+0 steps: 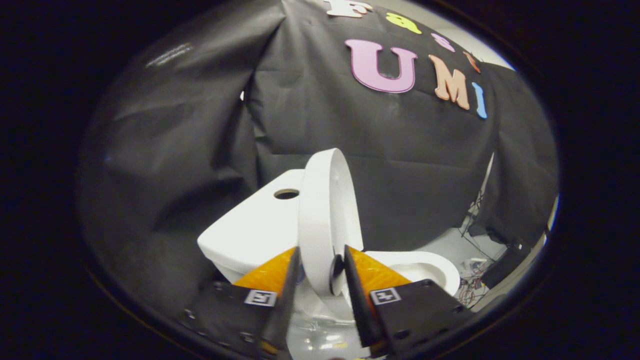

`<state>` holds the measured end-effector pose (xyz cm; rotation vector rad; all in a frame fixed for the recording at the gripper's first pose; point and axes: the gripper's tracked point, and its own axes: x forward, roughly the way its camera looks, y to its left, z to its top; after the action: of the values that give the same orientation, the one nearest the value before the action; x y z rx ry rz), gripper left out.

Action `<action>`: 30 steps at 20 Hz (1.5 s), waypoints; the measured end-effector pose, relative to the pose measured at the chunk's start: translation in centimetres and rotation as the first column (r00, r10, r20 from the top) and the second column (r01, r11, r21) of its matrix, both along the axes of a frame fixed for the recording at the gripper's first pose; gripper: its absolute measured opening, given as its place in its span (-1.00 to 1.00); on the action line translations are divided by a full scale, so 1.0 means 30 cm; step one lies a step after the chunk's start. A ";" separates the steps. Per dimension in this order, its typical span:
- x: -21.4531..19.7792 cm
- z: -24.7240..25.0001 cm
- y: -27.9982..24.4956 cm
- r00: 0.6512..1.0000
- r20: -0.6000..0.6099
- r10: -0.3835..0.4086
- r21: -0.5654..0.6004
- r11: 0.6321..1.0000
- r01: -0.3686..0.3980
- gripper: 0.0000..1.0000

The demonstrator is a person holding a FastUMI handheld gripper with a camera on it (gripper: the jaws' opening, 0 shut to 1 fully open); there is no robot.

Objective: Open the toilet lid.

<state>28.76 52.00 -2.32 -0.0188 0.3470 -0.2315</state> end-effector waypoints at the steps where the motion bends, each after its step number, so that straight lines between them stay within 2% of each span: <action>1: -0.007 0.006 -0.001 1.000 -0.004 0.012 -0.013 1.000 -0.012 0.32; 2: -0.021 -0.003 0.009 1.000 -0.011 0.027 -0.017 0.999 -0.027 0.54; 4: -0.031 -0.013 0.038 0.997 -0.019 0.070 -0.012 0.997 -0.070 0.62; 6: -0.046 -0.015 0.042 0.996 -0.026 0.088 -0.007 0.996 -0.089 0.86; 10: -0.062 -0.013 0.058 0.990 -0.015 0.140 0.024 0.990 -0.140 0.91; 12: -0.120 -0.002 0.072 0.986 0.014 0.164 0.038 0.986 -0.165 0.90; 17: -0.229 0.032 0.050 0.977 0.051 0.205 -0.018 0.979 -0.205 0.90; 24: -0.347 0.151 -0.020 0.964 0.128 0.235 -0.091 0.970 -0.225 0.91; 30: -0.409 0.151 -0.086 0.959 0.176 0.220 -0.045 0.975 -0.216 0.91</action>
<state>16.51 49.43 2.22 -0.0599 0.1591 -0.0179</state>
